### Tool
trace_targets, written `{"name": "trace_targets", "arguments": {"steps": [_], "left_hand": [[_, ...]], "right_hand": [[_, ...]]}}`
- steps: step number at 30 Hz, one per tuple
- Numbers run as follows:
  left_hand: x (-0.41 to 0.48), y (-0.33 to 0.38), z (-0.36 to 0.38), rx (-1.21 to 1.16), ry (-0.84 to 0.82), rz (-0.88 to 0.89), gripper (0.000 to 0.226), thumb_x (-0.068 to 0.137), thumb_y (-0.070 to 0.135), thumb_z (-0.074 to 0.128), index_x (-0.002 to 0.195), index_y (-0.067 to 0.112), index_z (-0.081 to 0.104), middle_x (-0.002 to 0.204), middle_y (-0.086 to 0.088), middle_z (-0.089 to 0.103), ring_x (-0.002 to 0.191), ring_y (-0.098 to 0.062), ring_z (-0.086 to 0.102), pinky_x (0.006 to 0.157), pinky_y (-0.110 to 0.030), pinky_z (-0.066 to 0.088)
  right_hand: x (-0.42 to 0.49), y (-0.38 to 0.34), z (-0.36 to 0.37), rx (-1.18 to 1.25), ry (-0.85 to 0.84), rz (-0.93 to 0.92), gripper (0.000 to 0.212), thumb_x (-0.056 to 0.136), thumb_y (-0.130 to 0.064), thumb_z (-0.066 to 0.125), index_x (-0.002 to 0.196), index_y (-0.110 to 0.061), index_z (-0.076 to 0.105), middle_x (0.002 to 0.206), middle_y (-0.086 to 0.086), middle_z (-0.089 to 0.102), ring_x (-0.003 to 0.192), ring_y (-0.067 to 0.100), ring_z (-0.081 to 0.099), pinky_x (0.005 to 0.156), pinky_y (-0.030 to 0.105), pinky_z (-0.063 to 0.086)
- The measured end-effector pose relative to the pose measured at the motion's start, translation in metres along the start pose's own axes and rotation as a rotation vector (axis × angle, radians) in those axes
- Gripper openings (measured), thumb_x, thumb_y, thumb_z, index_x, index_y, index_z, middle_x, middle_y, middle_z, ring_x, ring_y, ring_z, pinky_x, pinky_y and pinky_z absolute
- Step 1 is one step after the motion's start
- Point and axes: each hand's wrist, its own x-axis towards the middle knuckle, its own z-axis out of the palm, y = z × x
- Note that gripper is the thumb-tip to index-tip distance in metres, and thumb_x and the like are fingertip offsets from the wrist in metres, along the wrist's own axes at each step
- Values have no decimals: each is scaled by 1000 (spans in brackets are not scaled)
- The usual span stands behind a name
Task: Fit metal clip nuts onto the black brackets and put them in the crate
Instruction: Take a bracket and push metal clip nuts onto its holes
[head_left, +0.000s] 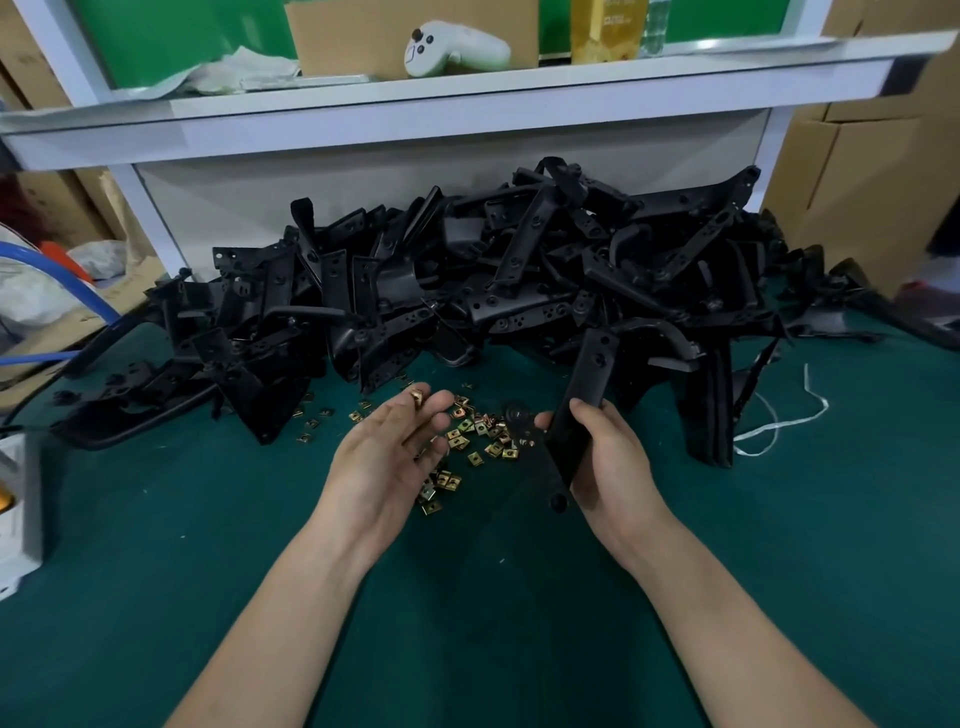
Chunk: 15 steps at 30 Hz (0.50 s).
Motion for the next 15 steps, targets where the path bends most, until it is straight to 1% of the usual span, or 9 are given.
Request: {"name": "trace_targets", "arguments": {"steps": [3, 5, 7, 8, 10, 15], "left_hand": [[-1, -1, 2, 82, -39, 38, 20, 97, 18, 58, 113, 14, 68, 100, -3, 74, 83, -10, 67, 74, -24, 57], [-3, -4, 4, 219, -41, 110, 19, 90, 15, 64, 103, 21, 76, 100, -3, 75, 83, -9, 67, 75, -22, 57], [-6, -8, 6, 409, -44, 197, 27, 94, 9, 64, 96, 31, 78, 101, 0, 76, 86, -8, 68, 78, -21, 56], [-7, -10, 7, 490, -57, 230, 30, 96, 7, 63, 96, 34, 78, 102, 2, 77, 87, -8, 68, 79, -21, 55], [-9, -12, 8, 580, -84, 266, 29, 98, 7, 63, 99, 34, 76, 99, 5, 77, 87, -7, 68, 81, -19, 54], [-10, -13, 11, 596, -79, 272, 23, 96, 9, 65, 109, 26, 72, 103, 2, 76, 89, -10, 70, 84, -21, 55]], "right_hand": [[0, 0, 0, 3, -1, 1, 8, 105, -24, 49, 102, -20, 56, 89, 5, 73, 76, 15, 68, 74, 36, 54], [0, 0, 0, 4, 5, -5, 9, 105, -24, 49, 102, -20, 56, 88, 5, 73, 78, 16, 68, 77, 38, 54], [0, 1, 0, -1, 11, -11, 9, 104, -24, 49, 102, -19, 56, 87, 5, 73, 78, 16, 69, 77, 38, 54], [0, 1, 0, 1, 13, -12, 9, 104, -24, 49, 102, -19, 56, 87, 5, 73, 78, 16, 69, 76, 37, 54], [1, 1, 0, 7, 14, -13, 9, 104, -23, 49, 102, -19, 57, 87, 5, 73, 77, 16, 69, 74, 37, 54], [1, 1, -1, 14, 11, -6, 8, 104, -24, 50, 103, -20, 57, 88, 5, 73, 79, 17, 68, 76, 38, 53]]}}
